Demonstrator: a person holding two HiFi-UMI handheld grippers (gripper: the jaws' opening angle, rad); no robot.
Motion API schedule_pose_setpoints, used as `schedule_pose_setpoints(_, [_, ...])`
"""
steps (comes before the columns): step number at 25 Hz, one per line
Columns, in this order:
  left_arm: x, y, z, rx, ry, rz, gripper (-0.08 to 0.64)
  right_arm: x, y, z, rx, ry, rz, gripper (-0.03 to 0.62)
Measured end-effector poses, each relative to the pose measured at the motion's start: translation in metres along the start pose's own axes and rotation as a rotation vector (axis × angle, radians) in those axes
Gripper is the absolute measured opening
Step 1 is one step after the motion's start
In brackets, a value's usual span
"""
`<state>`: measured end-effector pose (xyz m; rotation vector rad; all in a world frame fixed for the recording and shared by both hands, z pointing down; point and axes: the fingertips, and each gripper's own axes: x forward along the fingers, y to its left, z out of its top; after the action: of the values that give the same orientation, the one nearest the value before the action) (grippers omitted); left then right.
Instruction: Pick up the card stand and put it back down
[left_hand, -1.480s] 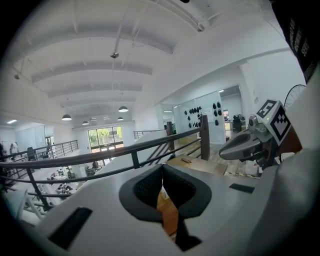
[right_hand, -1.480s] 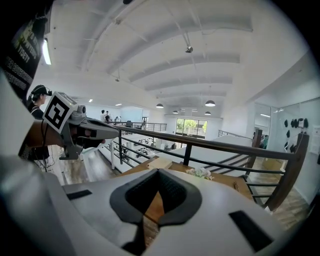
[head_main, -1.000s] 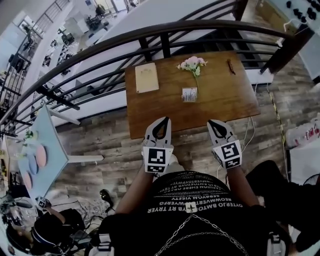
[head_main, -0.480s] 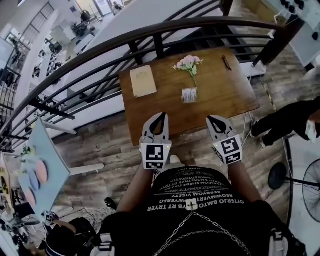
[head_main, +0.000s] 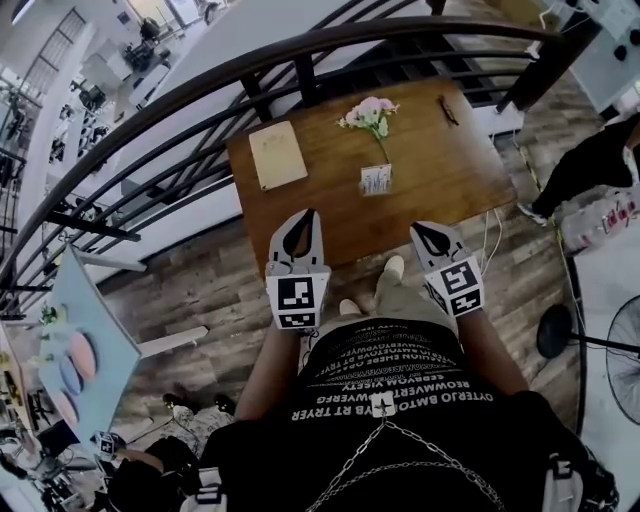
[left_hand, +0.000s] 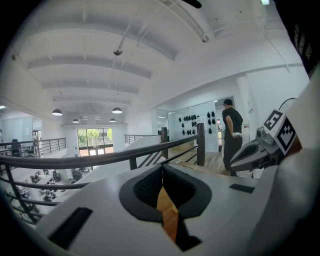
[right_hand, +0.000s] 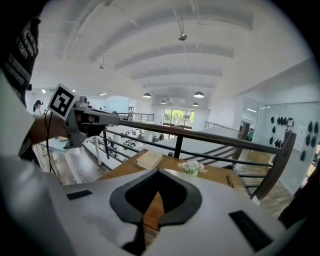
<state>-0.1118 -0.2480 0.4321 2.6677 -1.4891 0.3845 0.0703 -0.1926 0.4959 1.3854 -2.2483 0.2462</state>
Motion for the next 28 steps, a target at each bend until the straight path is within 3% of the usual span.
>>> schedule_pose_setpoints(18, [0.057,0.028,-0.006,0.009,0.068,0.029,0.028,0.099,-0.037,-0.077,0.059,0.226,0.117,0.015])
schedule_pose_setpoints(28, [0.115,0.019,-0.013,0.027,0.130,-0.004,0.028,0.150,-0.047,-0.141,0.102,0.368,0.276,0.042])
